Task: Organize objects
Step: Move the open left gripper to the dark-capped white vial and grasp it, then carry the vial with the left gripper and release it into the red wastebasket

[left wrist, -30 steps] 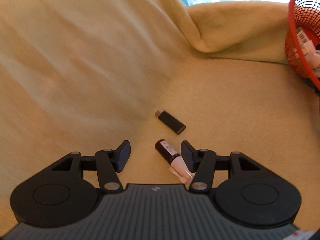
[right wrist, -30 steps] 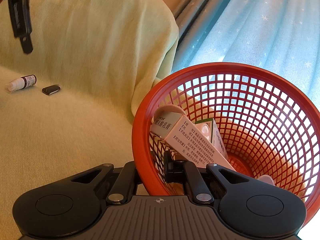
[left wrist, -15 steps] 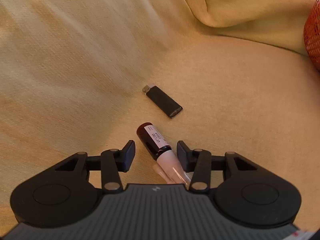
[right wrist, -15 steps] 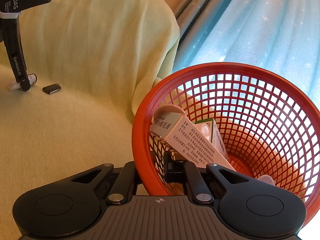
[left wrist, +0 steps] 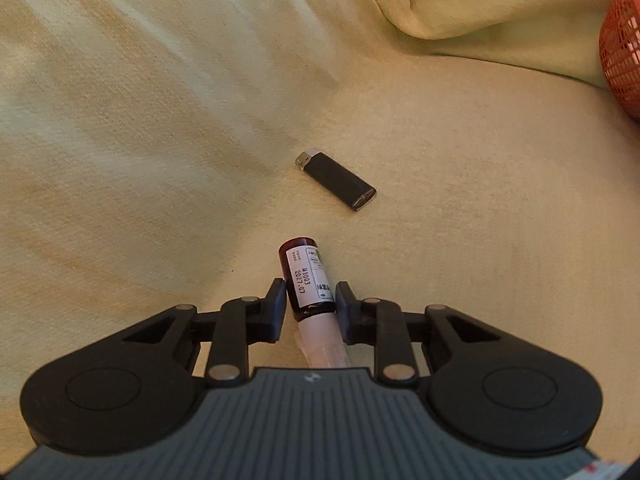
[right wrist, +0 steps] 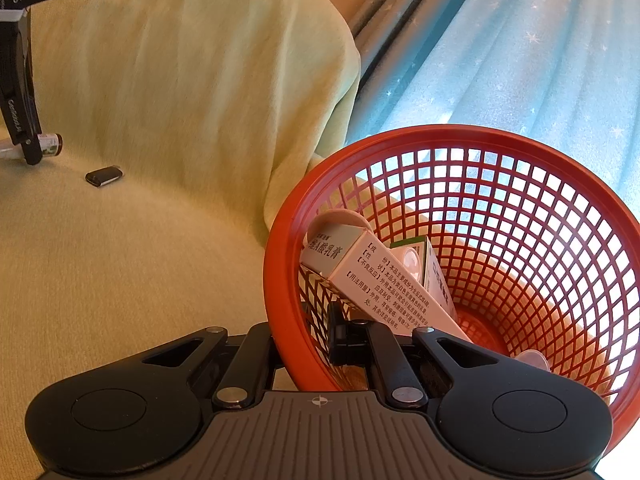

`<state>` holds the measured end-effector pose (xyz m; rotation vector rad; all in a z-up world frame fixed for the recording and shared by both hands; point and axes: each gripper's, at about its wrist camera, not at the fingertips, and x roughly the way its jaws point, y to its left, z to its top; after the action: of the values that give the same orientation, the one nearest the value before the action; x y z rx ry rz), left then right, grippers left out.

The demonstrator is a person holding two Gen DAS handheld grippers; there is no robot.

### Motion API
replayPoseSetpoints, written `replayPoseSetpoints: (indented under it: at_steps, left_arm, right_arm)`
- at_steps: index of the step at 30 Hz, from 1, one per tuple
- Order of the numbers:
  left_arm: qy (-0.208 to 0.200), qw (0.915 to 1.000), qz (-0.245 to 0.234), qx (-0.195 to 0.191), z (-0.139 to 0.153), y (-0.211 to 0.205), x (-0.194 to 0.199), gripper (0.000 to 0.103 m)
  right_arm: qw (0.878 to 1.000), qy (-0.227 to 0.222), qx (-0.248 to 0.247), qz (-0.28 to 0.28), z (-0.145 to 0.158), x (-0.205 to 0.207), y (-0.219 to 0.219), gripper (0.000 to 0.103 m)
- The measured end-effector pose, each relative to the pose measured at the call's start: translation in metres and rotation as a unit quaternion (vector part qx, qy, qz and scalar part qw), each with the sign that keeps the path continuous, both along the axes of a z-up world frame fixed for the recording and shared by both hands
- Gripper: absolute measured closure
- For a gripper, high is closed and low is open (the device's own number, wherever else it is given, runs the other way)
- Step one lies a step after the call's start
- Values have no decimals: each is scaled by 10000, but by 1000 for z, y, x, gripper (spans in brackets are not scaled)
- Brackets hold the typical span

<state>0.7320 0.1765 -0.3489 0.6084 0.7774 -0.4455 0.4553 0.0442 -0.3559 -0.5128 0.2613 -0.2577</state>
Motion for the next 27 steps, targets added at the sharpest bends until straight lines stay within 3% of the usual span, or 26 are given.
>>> replayPoseSetpoints:
  at_steps: [16, 27]
  left_arm:
    - [-399, 9980, -480, 133, 49, -12, -36, 84]
    - [-748, 9910, -1099, 181, 77, -43, -72, 84]
  right_arm:
    - [10000, 8, -8, 6, 0, 0, 0, 100]
    - [10000, 9, -10, 8, 0, 0, 0, 100]
